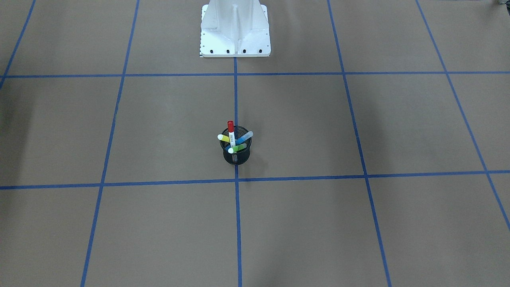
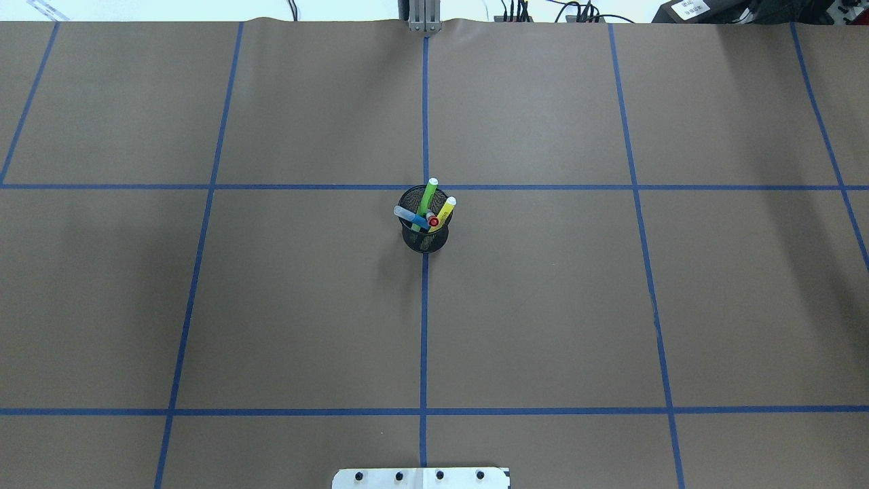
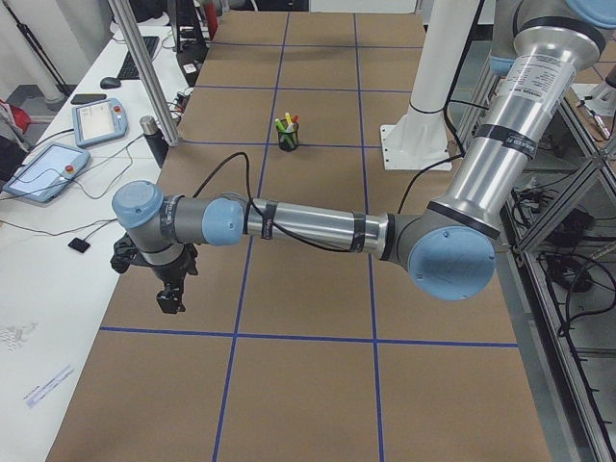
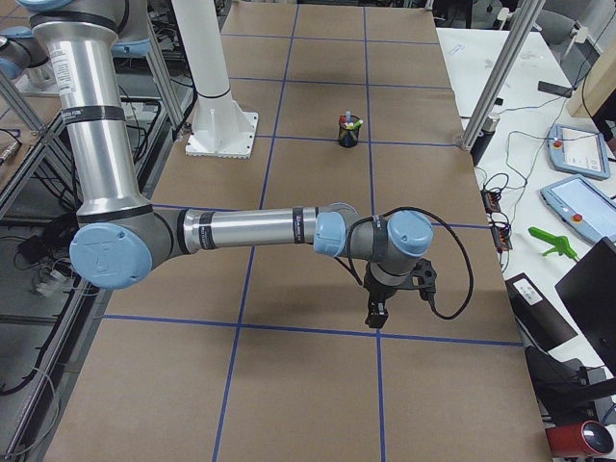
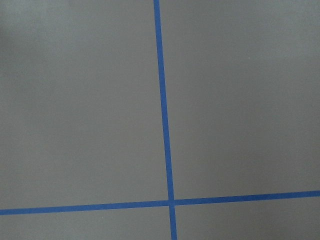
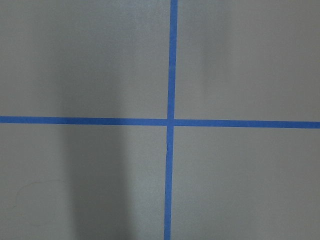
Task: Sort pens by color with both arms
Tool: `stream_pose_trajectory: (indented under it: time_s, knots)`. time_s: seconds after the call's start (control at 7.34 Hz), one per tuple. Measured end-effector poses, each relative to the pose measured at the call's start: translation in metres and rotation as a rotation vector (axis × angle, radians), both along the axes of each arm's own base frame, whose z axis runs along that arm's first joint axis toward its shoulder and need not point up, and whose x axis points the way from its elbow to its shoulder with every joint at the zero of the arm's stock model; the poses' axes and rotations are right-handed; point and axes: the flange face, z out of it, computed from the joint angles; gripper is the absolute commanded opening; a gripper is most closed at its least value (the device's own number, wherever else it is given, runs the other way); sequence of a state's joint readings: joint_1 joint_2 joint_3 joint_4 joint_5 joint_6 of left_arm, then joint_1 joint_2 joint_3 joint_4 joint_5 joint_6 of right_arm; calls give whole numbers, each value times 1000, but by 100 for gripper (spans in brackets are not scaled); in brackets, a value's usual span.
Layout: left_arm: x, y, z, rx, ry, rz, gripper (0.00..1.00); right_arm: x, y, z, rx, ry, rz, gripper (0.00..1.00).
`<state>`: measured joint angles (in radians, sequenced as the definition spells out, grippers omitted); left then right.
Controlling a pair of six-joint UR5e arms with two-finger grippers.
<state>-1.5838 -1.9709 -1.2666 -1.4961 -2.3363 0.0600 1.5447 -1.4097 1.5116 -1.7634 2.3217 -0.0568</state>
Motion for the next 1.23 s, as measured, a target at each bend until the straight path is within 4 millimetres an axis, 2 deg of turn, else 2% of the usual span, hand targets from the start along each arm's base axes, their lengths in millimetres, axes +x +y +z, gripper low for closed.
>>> stream_pose_trajectory:
  time_s: [0.41, 0.54, 0.68, 0.95, 1.23]
  knots:
    - [2, 0, 2, 13, 0, 2, 100, 0, -4, -4, -12, 2, 22, 99]
    - [2, 0, 2, 21, 0, 4, 100, -7, -14, -23, -9, -3, 47, 99]
    - [2, 0, -1, 34, 0, 5, 100, -29, -34, -64, -10, -11, 86, 99]
    - [3, -2, -12, 61, 2, 2, 100, -127, -71, -175, -29, -46, 151, 100]
    - [9, -4, -25, 80, 8, 4, 100, -231, -87, -302, -30, -107, 181, 100]
